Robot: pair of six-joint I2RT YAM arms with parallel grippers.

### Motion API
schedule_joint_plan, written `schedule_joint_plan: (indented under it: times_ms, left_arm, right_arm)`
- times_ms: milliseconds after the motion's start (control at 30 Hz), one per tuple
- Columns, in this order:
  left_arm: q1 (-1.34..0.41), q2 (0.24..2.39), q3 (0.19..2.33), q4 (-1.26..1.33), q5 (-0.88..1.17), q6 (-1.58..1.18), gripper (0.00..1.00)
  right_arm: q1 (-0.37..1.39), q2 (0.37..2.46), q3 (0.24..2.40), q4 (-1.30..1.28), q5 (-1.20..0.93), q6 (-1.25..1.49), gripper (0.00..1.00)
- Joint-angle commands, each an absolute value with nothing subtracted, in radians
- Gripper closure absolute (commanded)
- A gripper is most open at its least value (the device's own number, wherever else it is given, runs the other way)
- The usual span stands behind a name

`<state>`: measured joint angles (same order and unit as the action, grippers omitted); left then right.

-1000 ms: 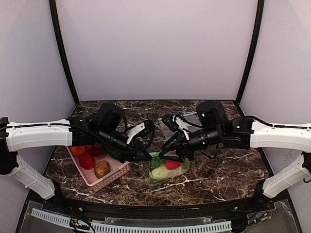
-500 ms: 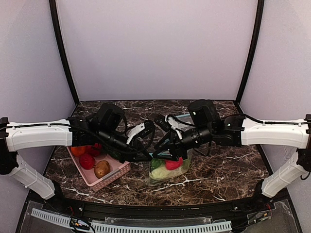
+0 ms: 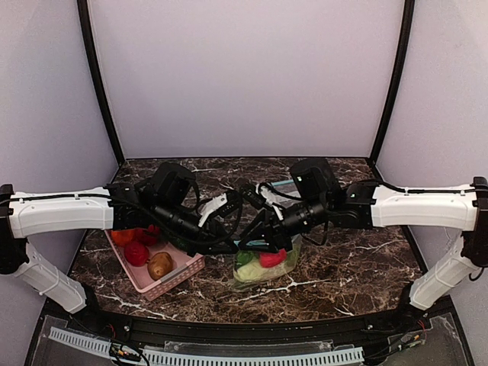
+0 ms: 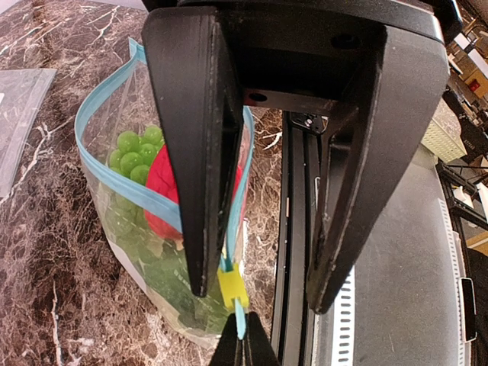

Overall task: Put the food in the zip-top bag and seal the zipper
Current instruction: Zip the zipper on the zipper food storage bag.

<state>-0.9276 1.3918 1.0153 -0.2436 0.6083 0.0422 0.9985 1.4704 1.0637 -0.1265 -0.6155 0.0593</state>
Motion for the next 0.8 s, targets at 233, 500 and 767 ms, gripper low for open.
schedule_joint_plan:
  times_ms: [233, 500, 767]
  left_arm:
    - [-0.924, 1.371, 1.024, -0.255, 0.616, 0.058, 0.99]
    - [-0.924, 1.373, 1.025, -0.257, 0.611, 0.059, 0.99]
    - [-0.919, 1.368, 1.024, -0.256, 0.591, 0.062, 0.99]
  right_arm:
    - [0.966, 1.499, 1.066, -0.107, -0.644, 0.06, 0.66]
    - [0.963, 1.518, 1.075, -0.11, -0.662, 0.061, 0.7]
    - [0.963, 1.517, 1.073, -0.115, -0.666, 0.059, 0.93]
